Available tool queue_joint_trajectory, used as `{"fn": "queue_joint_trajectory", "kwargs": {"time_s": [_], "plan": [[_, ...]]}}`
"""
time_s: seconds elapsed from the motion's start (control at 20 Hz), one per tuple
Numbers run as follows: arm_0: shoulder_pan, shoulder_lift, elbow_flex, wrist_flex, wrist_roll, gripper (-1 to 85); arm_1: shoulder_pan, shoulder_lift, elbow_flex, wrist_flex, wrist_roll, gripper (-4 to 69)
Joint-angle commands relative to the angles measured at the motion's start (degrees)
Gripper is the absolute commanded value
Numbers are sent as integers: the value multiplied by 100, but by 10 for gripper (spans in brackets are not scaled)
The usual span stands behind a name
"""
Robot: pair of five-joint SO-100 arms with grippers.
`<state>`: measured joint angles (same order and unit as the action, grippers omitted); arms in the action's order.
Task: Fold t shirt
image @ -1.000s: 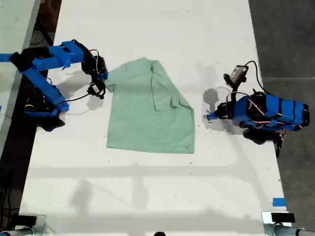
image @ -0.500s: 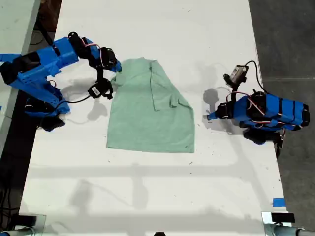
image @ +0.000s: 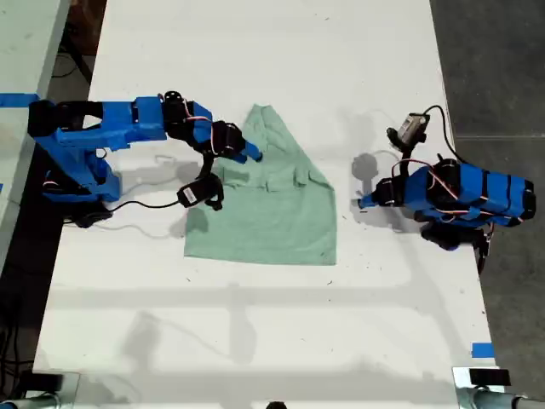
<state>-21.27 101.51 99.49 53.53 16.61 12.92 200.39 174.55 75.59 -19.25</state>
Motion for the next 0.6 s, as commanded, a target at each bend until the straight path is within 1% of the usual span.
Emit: {"fn": "queue_joint_trajectory", "kwargs": {"time_s": [0.0,0.15,0.25,0.3,0.35,0.45,0.5,0.55], "plan": [[-633,756,-510,677,44,-1,26,62,229,-18,-26,3],[-1327,2391,-422,1441,255,-1,26,62,229,-18,-26,3],[-1380,3814,299,1556,325,-1,26,62,229,-18,-26,3],[-1178,4588,967,1450,220,-1,26,62,229,-18,-26,3],[-773,5326,2030,1099,-79,-1,26,62,229,-18,-26,3],[281,6741,4667,-185,-826,-2,44,62,229,-18,-26,3],[580,7523,5897,-756,-1046,-2,44,62,229,-18,-18,3],[712,8517,6943,-1011,-1107,-2,44,62,229,-18,0,3]]}}
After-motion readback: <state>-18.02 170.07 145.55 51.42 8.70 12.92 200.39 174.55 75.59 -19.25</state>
